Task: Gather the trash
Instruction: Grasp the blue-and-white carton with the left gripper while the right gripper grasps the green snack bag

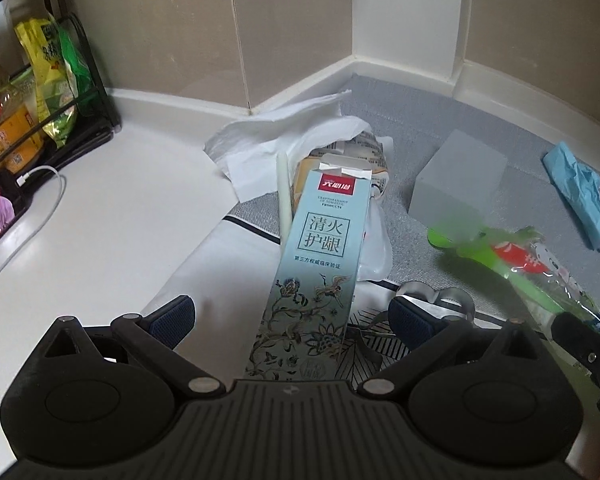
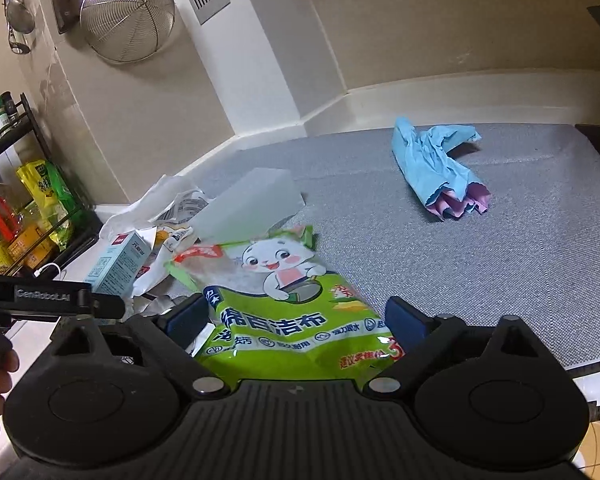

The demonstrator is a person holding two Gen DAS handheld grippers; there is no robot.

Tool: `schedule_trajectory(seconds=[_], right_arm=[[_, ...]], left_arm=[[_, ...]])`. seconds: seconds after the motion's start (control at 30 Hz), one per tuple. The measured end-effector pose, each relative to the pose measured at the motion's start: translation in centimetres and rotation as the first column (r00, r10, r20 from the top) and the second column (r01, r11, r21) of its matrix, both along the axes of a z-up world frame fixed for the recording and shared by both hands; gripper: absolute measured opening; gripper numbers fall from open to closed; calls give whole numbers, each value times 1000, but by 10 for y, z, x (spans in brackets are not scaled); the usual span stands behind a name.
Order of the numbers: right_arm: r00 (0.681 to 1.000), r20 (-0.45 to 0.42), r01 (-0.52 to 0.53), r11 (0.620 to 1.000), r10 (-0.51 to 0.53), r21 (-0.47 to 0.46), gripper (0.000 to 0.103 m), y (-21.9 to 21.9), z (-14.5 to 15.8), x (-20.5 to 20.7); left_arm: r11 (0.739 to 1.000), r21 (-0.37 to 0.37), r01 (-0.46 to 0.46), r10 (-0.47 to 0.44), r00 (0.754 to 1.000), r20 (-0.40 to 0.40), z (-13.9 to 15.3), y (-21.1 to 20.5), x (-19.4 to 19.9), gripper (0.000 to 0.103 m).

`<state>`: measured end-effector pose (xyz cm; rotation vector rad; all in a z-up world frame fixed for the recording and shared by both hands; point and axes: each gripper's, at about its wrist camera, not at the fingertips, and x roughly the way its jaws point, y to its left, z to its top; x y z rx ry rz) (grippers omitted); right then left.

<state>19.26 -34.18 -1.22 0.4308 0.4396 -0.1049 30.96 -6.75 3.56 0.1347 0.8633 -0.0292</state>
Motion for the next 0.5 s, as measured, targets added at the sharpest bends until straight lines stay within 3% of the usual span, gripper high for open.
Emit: schedule_trajectory(seconds=[0.07,0.17,0.23,0.3,0.5], right_arm=[[1000,1,0,1000,0,1,90,0,0,0],[1000,2,3,1000,-3,4,70,-2,0,-1],[1000,-3,4,1000,-4,6,55,-3,-1,-1],[1000,-1,-3,1000,3,9,52,-3,-1,-1],[997,73,2,1000,-2,-11,43,-2,5,-9]], left_arm=[[1000,0,-7,7,1000,-17,-2,0,3,103],[999,-33,-29,29,1000,3,0,4,1,95],[997,-55,-58,56,998,-25,4,8,1,53],[988,-93,-123,117,991,-68,4,16,1,44],[980,-145,-134,137,990,11,25,28,-18,43]])
